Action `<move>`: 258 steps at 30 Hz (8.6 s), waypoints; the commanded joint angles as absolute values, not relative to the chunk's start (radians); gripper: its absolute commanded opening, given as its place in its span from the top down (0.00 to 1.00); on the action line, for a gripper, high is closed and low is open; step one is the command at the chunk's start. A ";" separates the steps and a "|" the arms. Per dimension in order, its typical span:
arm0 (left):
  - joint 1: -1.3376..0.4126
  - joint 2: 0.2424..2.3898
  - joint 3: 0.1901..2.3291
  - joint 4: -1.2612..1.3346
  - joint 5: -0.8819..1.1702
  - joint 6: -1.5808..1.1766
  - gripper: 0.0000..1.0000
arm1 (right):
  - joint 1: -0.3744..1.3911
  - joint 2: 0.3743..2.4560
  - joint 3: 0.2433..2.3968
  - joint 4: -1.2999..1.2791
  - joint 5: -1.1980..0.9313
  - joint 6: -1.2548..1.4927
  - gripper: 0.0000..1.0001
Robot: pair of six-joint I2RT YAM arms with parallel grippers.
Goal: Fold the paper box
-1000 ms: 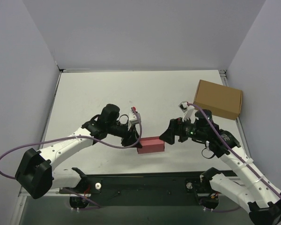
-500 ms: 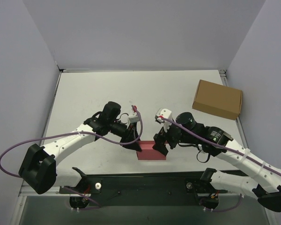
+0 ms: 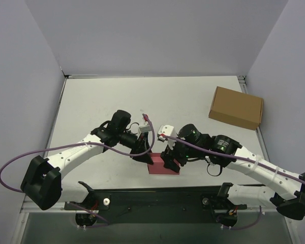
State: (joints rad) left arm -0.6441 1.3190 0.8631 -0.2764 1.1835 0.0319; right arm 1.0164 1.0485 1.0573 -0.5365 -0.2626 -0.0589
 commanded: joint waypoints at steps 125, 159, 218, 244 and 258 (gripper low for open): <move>-0.762 1.255 0.950 -0.364 0.364 -0.300 0.89 | 1.019 1.166 1.046 -0.555 0.149 -0.048 0.81; -0.819 1.160 0.580 0.101 0.184 -0.414 0.96 | 1.066 1.100 0.746 -0.193 0.222 -0.014 0.83; -1.037 1.239 0.431 0.120 -0.144 -0.239 0.98 | 1.085 1.103 0.611 -0.075 0.212 0.063 0.84; -1.160 1.387 0.583 0.009 -0.281 -0.229 1.00 | 1.080 0.891 0.647 -0.317 0.373 0.402 0.29; -1.161 1.394 0.594 0.002 -0.287 -0.236 1.00 | 1.081 0.804 0.641 -0.495 0.356 0.552 0.47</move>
State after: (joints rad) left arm -1.1469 1.3472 0.6254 0.2173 -0.3214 -0.2394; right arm 1.0855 0.7864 0.6083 -0.4404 0.3439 0.5198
